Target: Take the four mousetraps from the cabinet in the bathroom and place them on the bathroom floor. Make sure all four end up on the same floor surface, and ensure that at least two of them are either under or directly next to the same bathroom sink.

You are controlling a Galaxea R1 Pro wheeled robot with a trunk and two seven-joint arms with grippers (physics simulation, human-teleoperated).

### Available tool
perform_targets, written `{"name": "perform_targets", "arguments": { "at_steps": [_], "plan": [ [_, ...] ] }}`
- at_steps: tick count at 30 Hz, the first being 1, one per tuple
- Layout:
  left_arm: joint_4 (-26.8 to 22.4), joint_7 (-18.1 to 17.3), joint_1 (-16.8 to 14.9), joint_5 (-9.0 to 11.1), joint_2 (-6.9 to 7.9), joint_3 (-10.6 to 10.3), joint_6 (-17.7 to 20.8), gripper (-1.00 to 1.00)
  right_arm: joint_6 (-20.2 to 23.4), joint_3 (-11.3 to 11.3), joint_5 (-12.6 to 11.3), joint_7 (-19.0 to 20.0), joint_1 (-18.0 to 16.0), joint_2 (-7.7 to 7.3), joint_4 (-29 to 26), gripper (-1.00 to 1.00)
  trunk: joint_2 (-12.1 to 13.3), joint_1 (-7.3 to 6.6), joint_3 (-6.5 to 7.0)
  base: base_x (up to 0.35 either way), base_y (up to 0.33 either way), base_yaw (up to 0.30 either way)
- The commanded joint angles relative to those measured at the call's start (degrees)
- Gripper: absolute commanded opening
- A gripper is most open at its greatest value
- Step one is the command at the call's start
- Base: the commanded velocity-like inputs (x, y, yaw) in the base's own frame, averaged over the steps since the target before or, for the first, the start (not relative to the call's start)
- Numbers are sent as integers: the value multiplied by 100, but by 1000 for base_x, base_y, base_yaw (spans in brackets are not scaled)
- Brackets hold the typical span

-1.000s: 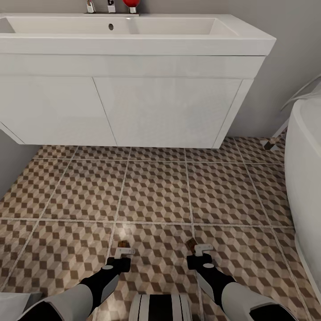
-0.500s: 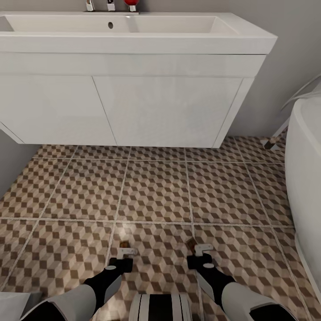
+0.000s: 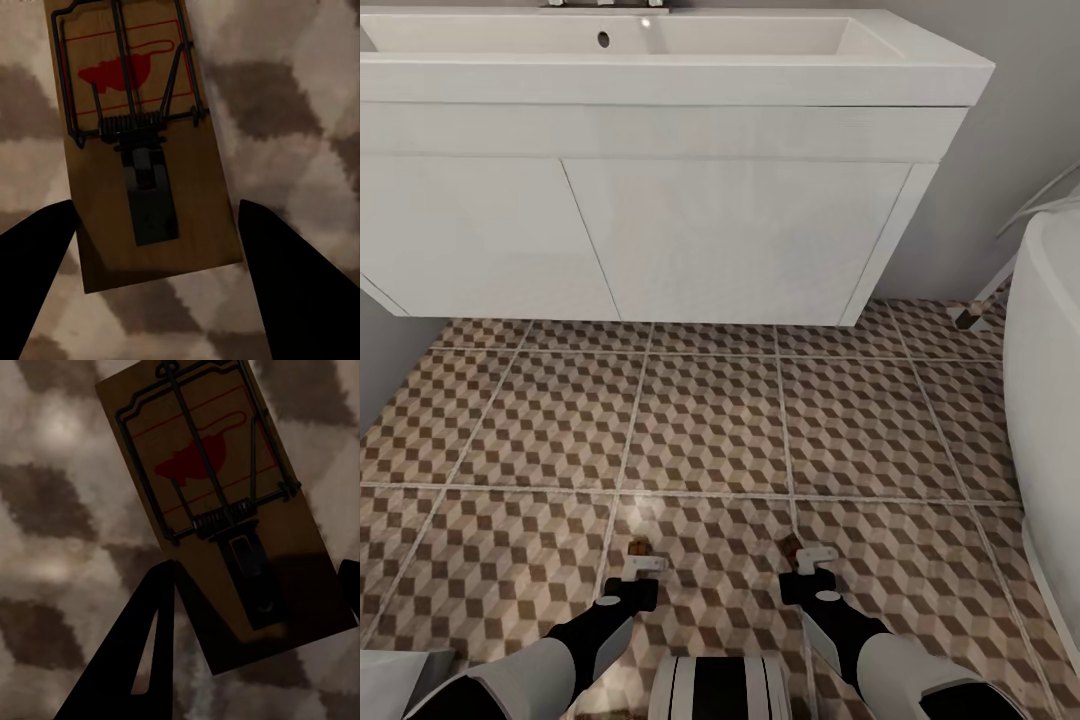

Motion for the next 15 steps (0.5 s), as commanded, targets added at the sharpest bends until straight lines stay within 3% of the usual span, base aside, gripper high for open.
{"name": "perform_targets", "arguments": {
  "at_steps": [1,6,15],
  "plan": [
    [3,23,-2,45,0,-49,-20,-100,-17,43,-29,-25,-3,0,7,-100,-3,2,-25,0,0,0],
    [3,20,-1,45,2,-53,-25,-100,-15,43,-27,-26,-3,0,7,-100,-9,14,-136,0,0,0],
    [1,21,-1,45,5,-57,-27,-100,-18,43,-27,-26,-3,0,7,-100,-9,14,-136,0,0,0]
  ]
}}
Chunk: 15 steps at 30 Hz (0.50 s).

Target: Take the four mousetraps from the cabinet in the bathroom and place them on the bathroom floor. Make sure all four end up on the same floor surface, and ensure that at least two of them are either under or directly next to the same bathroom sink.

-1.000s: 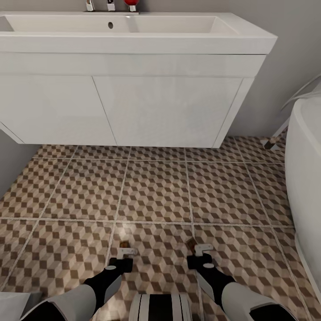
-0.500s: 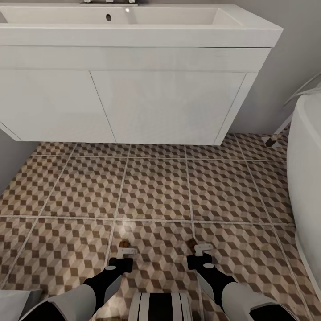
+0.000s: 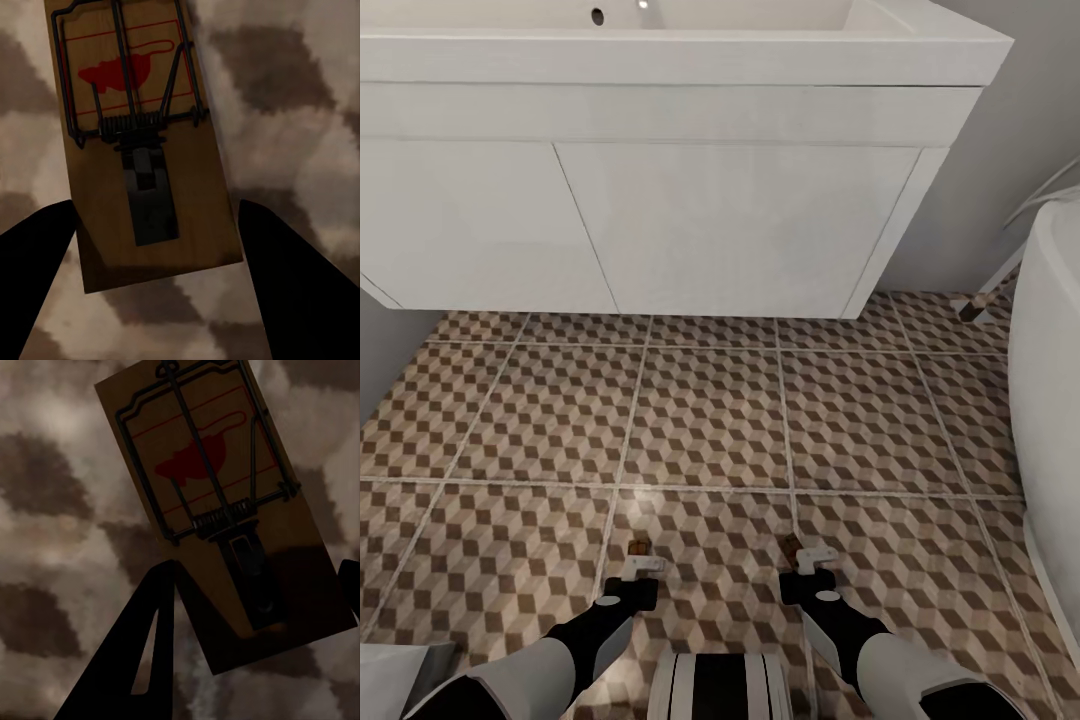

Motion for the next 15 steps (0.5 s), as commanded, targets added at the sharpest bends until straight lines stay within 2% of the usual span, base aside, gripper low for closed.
{"name": "perform_targets", "arguments": {
  "at_steps": [1,15],
  "plan": [
    [1,24,-3,45,0,-49,-18,-100,-17,43,-29,-25,-3,0,7,-100,-1,-1,-3,0,0,0],
    [0,-21,-2,38,52,-105,-72,-100,-10,54,-33,-25,-3,14,41,-100,-1,-1,-3,0,0,0]
  ]
}}
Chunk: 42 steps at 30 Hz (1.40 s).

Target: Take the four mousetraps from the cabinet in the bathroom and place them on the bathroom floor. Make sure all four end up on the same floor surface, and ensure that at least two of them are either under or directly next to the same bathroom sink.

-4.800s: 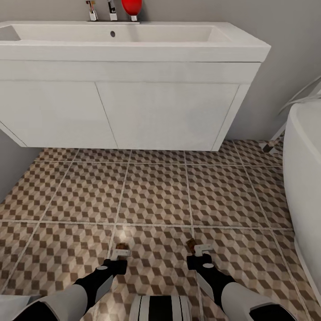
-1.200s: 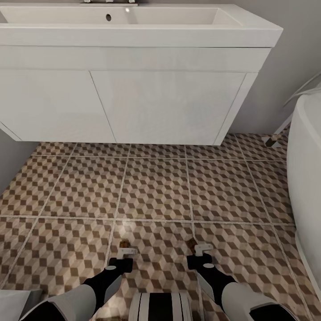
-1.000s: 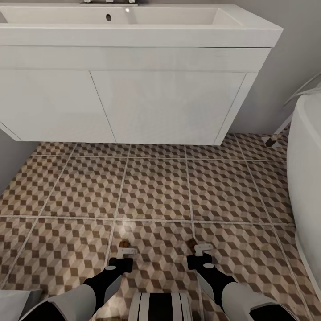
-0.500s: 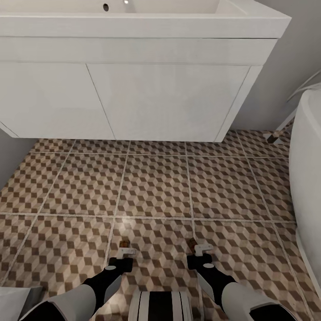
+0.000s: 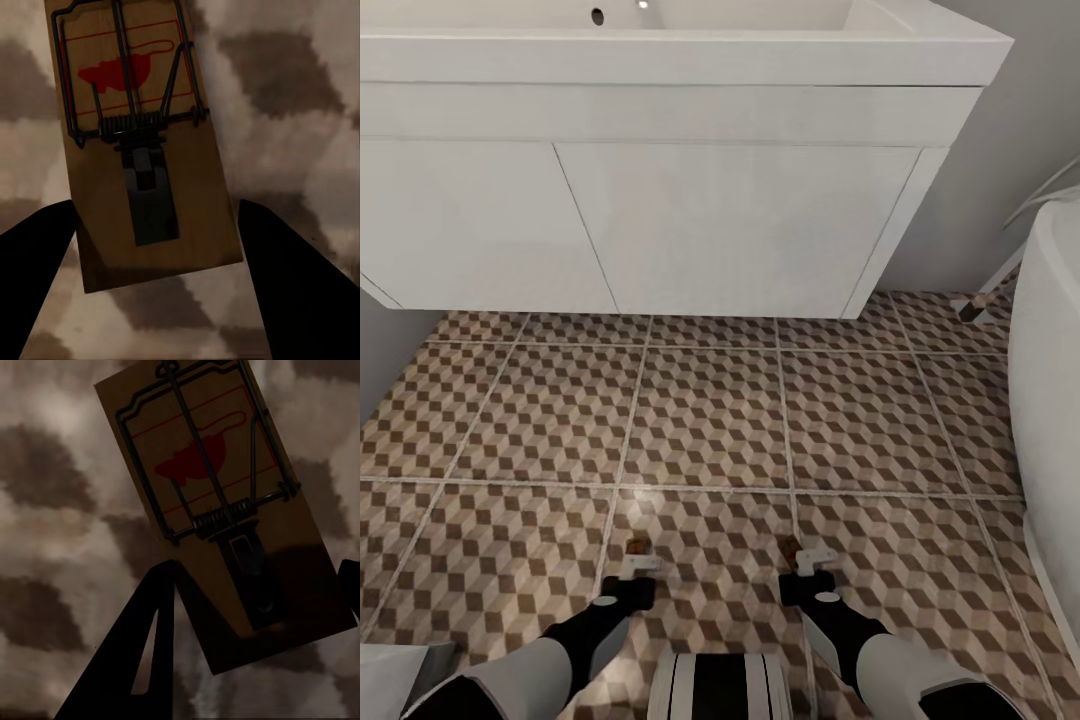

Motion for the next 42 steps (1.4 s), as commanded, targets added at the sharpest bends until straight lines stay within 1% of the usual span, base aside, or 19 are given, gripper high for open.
{"name": "perform_targets", "arguments": {
  "at_steps": [1,5,8,13,17,20,27,32,38,42],
  "plan": [
    [14,5,-3,46,28,-64,-23,-100,-16,38,-31,-25,-3,2,20,-100,-1,-1,-3,0,0,0],
    [30,-22,-7,49,148,-98,-37,-100,-19,27,-33,-19,-3,-2,38,-100,-1,-1,-3,0,0,0],
    [33,-33,-10,50,192,-106,-42,-100,-76,23,-33,-10,-3,-4,41,-100,-1,-1,-3,0,0,0],
    [34,-37,-11,42,208,-115,-72,-100,-208,19,-32,-9,-3,-4,47,-100,-1,-1,-3,0,0,0],
    [34,-49,-11,48,206,-117,-229,-100,-247,23,-22,-7,-1,-4,48,-100,-1,-1,-3,0,0,0],
    [34,-65,-11,49,206,-117,-264,-100,-329,21,-24,-8,-1,-4,50,-100,-1,-1,-3,0,0,0],
    [85,-300,-11,65,219,-116,-236,-100,-444,19,-33,-7,-3,1,51,-100,-1,-1,-3,0,0,0],
    [208,-340,-14,67,226,-117,-199,-100,-453,18,-34,-7,-3,4,51,-100,-1,-1,-3,0,0,0],
    [240,-362,-19,67,231,-118,-186,-100,-456,16,-34,-7,-3,5,54,-100,-1,-1,-3,0,0,0],
    [244,-413,-20,67,271,-118,-184,-100,-459,16,-34,-7,-3,5,56,-100,-1,-1,-3,0,0,0]
  ]
}}
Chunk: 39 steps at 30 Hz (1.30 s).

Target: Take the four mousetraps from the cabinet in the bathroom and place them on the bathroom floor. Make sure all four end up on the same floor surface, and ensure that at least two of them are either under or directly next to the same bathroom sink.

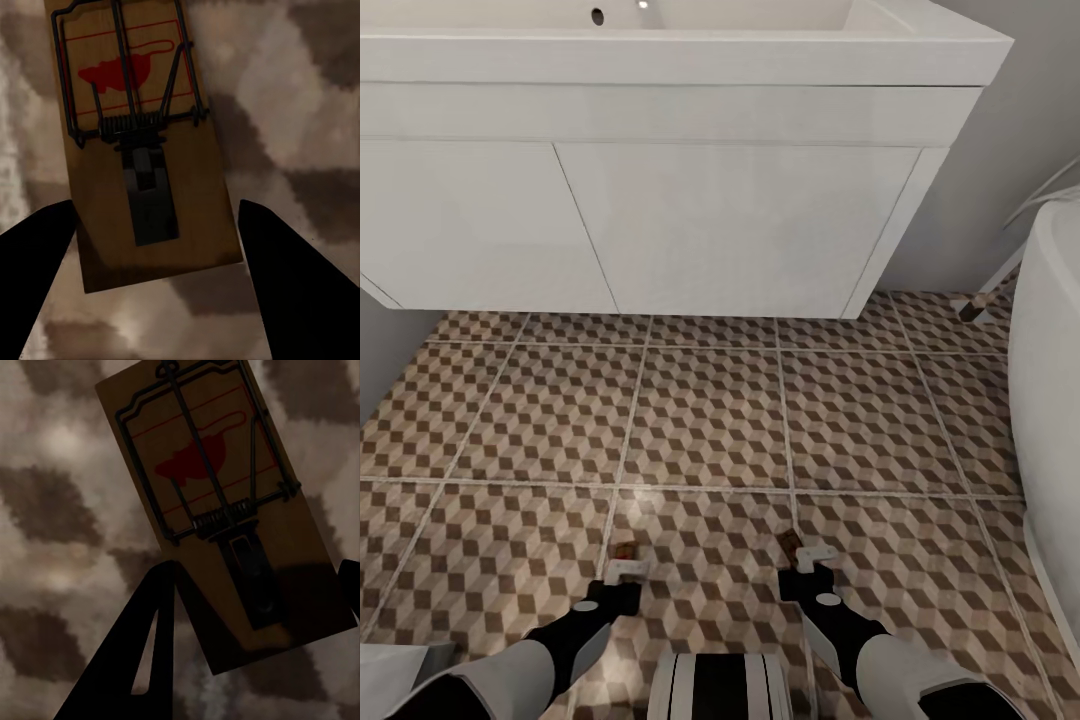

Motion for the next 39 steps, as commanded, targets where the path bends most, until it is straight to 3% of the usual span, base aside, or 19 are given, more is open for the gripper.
{"name": "perform_targets", "arguments": {
  "at_steps": [1,18,39],
  "plan": [
    [3,15,-2,39,18,-49,-18,-100,-18,46,-29,-26,-3,0,6,-100,-1,-1,-3,0,0,0],
    [-4,2,-2,19,53,-36,-283,-100,-29,45,-31,-26,-3,5,273,-100,-1,-1,-3,0,0,0],
    [-67,2,-4,11,21,-79,-302,-100,-29,35,-32,-26,-3,0,272,-100,-1,-1,-3,0,0,0]
  ]
}}
